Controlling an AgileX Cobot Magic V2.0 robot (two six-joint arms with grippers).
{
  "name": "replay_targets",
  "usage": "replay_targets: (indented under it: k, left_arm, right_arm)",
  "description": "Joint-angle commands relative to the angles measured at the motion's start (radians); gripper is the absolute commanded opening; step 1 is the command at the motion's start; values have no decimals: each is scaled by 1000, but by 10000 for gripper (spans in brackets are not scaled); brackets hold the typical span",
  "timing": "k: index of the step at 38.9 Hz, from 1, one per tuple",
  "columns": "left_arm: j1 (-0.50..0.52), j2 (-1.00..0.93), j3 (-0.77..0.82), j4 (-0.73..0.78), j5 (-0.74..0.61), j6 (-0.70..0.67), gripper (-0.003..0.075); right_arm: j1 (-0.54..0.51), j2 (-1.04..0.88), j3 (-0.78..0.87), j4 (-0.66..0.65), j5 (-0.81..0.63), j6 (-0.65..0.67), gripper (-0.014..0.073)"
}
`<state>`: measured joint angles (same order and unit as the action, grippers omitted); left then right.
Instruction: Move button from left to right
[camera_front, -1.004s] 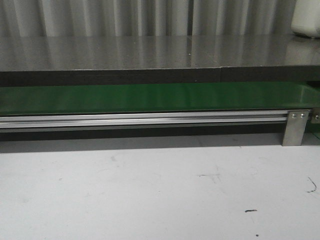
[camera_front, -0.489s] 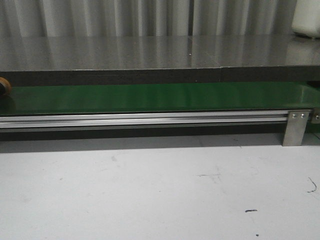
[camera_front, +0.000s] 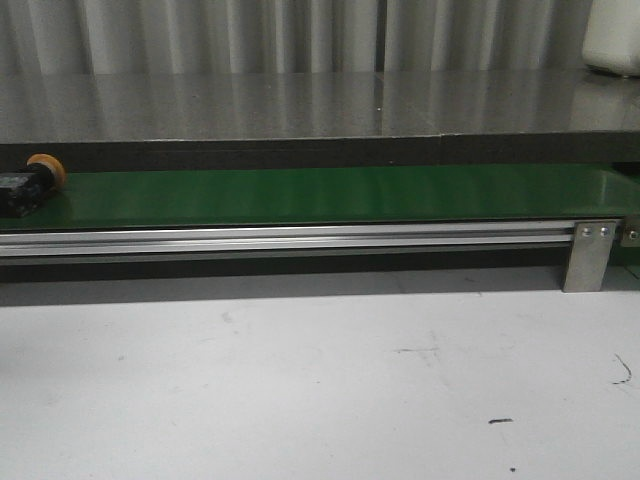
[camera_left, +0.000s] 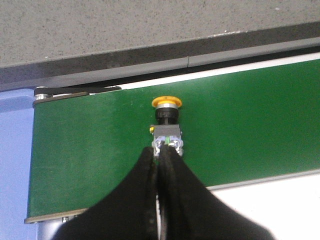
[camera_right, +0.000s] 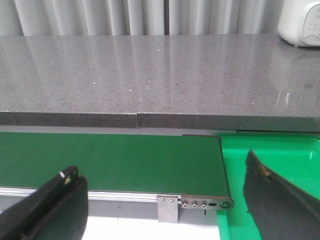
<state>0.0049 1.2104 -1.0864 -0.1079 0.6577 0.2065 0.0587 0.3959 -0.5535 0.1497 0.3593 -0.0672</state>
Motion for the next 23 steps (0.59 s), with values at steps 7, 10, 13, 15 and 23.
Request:
replay_targets:
  k: [7, 10, 13, 15, 23]
  left_arm:
    - [-10, -346, 351, -9, -281, -14, -21]
    - [-10, -452, 459, -29, -324, -14, -21]
    - [-10, -578, 555, -30, -368, -14, -21]
    - [-10, -659, 607, -30, -395, -14, -21]
    - [-10, -945, 737, -79, -473, -14, -21]
  right_arm:
    - [-4, 14, -36, 6, -79, -4, 645]
    - [-4, 14, -36, 6, -79, -4, 645]
    - [-4, 14, -36, 6, -79, -4, 645]
    - [-4, 14, -36, 6, -79, -4, 645]
    - [-4, 14, -36, 6, -79, -4, 645]
